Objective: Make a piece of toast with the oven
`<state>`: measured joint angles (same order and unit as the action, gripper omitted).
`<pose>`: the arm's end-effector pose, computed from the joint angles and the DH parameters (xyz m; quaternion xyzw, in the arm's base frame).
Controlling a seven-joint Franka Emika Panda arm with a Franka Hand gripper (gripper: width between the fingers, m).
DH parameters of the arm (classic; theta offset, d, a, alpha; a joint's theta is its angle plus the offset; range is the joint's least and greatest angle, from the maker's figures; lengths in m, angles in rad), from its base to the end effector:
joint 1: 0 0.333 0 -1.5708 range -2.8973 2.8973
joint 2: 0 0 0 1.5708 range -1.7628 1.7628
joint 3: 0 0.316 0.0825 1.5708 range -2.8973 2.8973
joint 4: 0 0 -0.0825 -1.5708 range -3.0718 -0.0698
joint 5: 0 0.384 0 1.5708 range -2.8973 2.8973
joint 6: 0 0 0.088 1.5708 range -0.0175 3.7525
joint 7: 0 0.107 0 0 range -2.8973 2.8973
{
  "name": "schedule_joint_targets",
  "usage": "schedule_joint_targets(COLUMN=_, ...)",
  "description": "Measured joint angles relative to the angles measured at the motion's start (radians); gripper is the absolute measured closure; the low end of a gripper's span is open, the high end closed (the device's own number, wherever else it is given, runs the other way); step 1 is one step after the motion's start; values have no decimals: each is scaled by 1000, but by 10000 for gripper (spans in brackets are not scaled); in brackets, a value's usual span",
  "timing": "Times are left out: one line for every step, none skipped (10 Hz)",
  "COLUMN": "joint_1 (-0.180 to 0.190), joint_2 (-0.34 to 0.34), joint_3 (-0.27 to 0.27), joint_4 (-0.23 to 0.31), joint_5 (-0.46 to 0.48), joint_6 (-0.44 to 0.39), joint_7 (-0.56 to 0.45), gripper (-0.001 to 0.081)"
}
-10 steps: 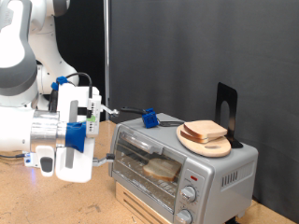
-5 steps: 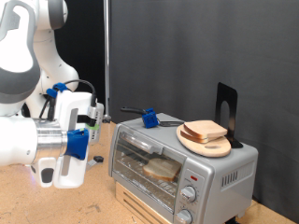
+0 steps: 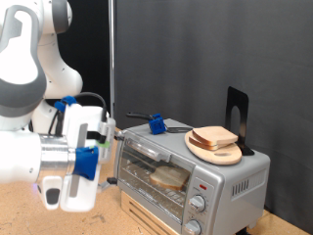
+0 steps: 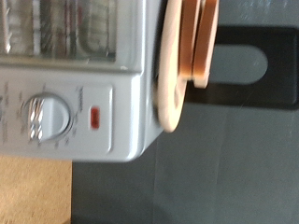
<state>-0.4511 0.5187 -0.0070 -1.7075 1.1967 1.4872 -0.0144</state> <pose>0.6032 -0.1786 0.3165 -0.7176 0.3249 0.1639 0.5938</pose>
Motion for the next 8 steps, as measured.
schedule_joint_targets(joint_1=4, joint_2=35, joint_3=5, joint_4=40, joint_5=10, joint_6=16, joint_7=1, gripper=-2)
schedule_joint_targets(joint_1=6, joint_2=74, joint_3=7, joint_4=85, joint_5=14, joint_6=19, joint_7=2, gripper=-2)
schedule_joint_targets(joint_1=9, joint_2=113, joint_3=8, joint_4=132, joint_5=16, joint_6=28, joint_7=2, gripper=-2)
schedule_joint_targets(joint_1=14, joint_2=149, joint_3=9, joint_4=172, joint_5=20, joint_6=60, joint_7=2, gripper=-2)
schedule_joint_targets(joint_1=21, joint_2=182, joint_3=9, joint_4=217, joint_5=22, joint_6=76, joint_7=3, gripper=-2)
schedule_joint_targets(joint_1=20, joint_2=182, joint_3=9, joint_4=214, joint_5=22, joint_6=69, joint_7=3, gripper=-2)
schedule_joint_targets(joint_1=19, joint_2=183, joint_3=9, joint_4=210, joint_5=29, joint_6=68, joint_7=3, gripper=-2)
schedule_joint_targets(joint_1=21, joint_2=188, joint_3=10, joint_4=206, joint_5=44, joint_6=88, joint_7=3, gripper=-2)
